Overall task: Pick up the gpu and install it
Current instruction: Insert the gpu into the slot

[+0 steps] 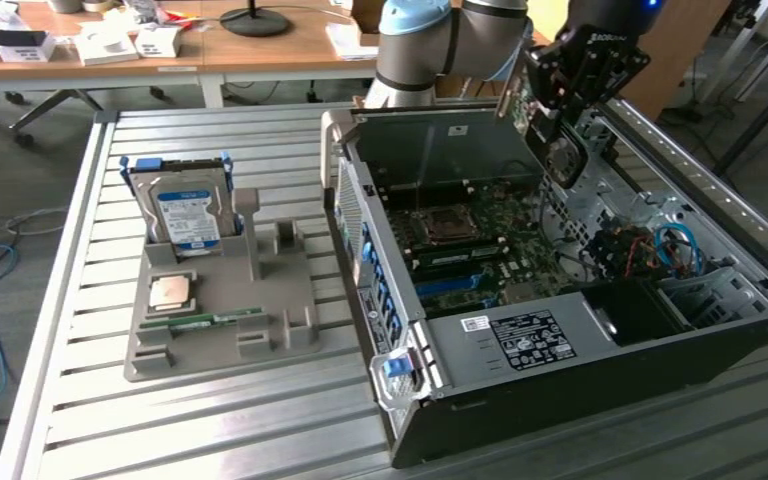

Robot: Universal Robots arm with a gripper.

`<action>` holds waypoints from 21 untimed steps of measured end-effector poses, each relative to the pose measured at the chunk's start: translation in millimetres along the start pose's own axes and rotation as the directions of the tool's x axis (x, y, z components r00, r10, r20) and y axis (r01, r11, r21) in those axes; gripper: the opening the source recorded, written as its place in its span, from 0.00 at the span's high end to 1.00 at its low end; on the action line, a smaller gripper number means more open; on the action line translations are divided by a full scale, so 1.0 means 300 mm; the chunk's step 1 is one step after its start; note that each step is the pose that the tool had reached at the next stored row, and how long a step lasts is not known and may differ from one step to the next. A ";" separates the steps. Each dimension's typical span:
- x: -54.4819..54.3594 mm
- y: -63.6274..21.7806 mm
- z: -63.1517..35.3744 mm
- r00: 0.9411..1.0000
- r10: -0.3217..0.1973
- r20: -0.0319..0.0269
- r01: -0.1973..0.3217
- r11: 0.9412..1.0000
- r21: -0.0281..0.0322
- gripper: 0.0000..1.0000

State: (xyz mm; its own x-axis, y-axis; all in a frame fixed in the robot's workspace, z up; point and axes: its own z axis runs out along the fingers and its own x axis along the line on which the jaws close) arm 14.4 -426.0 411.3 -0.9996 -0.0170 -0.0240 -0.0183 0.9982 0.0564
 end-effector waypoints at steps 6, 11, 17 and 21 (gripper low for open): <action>0.000 0.000 0.001 0.996 -0.089 -0.005 0.089 0.996 0.000 0.74; 0.000 0.000 0.001 0.986 -0.169 -0.010 0.169 0.986 0.001 0.74; 0.000 0.000 0.001 0.963 -0.268 -0.016 0.268 0.963 0.002 0.74; 0.000 0.000 0.001 0.944 -0.328 -0.021 0.329 0.944 0.005 0.74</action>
State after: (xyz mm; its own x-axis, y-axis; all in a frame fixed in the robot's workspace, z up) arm 14.4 -426.0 410.9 -0.9384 -0.3450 -0.0205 -0.3456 0.9375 0.0405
